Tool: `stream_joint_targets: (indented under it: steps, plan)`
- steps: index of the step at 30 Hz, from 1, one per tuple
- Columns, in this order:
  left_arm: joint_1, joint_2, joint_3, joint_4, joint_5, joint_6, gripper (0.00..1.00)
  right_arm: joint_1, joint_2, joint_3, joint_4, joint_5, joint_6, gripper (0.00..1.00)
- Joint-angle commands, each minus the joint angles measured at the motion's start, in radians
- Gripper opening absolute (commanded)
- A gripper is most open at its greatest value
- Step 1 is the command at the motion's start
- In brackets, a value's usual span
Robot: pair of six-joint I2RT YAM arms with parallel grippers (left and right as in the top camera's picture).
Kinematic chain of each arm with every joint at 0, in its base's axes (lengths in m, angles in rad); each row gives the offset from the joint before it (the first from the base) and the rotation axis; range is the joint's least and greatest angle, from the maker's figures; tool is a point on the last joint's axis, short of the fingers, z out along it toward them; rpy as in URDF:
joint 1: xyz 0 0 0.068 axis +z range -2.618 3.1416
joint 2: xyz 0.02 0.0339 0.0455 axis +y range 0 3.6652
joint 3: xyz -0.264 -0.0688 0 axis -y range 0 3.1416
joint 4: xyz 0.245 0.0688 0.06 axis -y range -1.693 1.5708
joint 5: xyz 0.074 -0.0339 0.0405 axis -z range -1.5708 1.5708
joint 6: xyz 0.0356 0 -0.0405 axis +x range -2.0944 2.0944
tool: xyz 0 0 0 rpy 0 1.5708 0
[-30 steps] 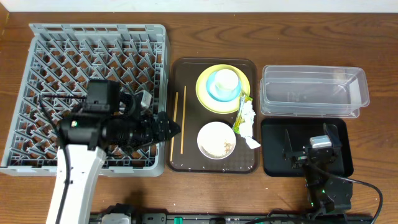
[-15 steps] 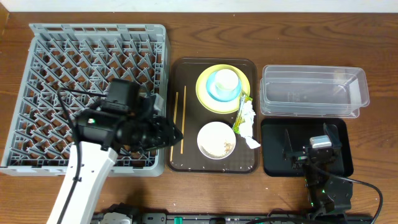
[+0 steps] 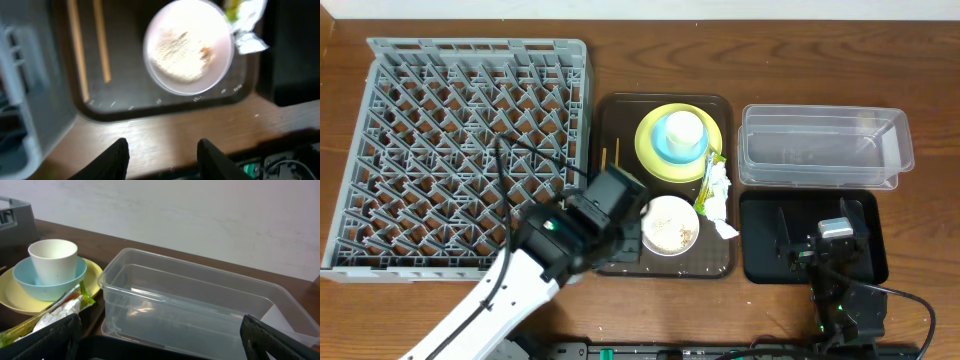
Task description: Sort waste into correct bins and load items into the dishwasher
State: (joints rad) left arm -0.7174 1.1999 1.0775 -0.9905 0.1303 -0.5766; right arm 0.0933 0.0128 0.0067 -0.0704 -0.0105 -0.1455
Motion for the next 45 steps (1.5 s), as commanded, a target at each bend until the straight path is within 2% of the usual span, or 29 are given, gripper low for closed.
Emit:
stream_joint_targets:
  steps: [1, 5, 7, 13, 17, 24, 27, 32, 41, 45]
  plan:
    - [-0.060, 0.007, 0.000, 0.034, -0.072, -0.031, 0.46, -0.016, -0.003, -0.001, -0.005, 0.002, 0.010, 0.99]
    - [-0.079, 0.019, 0.000, 0.042, -0.074, -0.031, 0.43, -0.016, -0.003, -0.001, -0.005, 0.003, 0.010, 0.99]
    - [-0.077, 0.017, 0.000, 0.017, -0.106, -0.031, 0.29, -0.016, -0.003, -0.001, -0.005, 0.002, 0.010, 0.99]
    - [0.006, -0.066, 0.004, -0.096, -0.285, -0.066, 0.29, -0.016, -0.003, -0.001, -0.005, 0.003, 0.010, 0.99]
    - [0.153, -0.158, 0.004, -0.132, -0.311, -0.065, 0.34, -0.016, -0.003, -0.001, -0.005, 0.003, 0.010, 0.99]
    - [0.414, -0.294, 0.004, -0.198, -0.311, -0.050, 0.52, -0.016, -0.003, -0.001, -0.005, 0.003, 0.010, 0.99]
    - [0.495, -0.323, 0.004, -0.227, -0.311, -0.046, 0.70, -0.015, -0.003, -0.001, -0.004, 0.002, 0.011, 0.99]
    - [0.531, -0.325, 0.004, -0.273, -0.311, -0.046, 0.97, -0.015, -0.003, -0.001, -0.003, -0.011, 0.011, 0.99]
    - [0.531, -0.325, 0.003, -0.274, -0.311, -0.046, 0.99, -0.015, -0.003, -0.001, 0.001, -0.056, 0.013, 0.99]
    - [0.531, -0.325, 0.003, -0.274, -0.311, -0.046, 0.99, -0.015, -0.003, -0.001, 0.044, -0.138, 0.074, 0.99]
